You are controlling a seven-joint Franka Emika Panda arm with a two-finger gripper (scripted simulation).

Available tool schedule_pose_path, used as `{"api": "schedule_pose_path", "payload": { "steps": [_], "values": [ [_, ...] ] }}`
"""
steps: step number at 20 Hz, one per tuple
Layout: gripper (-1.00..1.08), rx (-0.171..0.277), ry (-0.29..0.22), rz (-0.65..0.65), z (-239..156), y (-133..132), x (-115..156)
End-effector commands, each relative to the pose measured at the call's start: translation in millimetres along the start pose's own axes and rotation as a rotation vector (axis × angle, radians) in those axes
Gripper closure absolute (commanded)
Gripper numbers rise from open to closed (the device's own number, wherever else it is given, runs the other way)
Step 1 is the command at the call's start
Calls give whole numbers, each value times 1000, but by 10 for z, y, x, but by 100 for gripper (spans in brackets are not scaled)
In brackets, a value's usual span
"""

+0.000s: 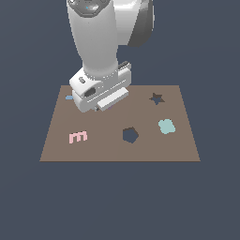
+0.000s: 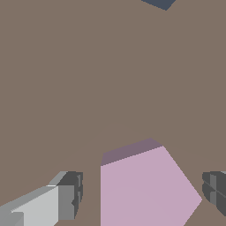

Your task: Insert a designated object into the corresponding slot on a board.

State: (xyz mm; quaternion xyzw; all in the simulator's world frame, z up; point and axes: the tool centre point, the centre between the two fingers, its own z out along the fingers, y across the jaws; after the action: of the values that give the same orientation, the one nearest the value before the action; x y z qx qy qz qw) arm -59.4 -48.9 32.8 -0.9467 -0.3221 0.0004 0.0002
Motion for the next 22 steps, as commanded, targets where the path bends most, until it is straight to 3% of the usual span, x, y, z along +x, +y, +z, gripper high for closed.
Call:
{"api": "schedule_pose_path", "payload": {
  "steps": [1, 2, 22],
  "values": [
    [-92, -1, 1, -1, 28, 2, 1],
    [108, -1, 1, -1, 28, 2, 1],
    [108, -1, 0, 3, -9, 4, 65]
  ]
}}
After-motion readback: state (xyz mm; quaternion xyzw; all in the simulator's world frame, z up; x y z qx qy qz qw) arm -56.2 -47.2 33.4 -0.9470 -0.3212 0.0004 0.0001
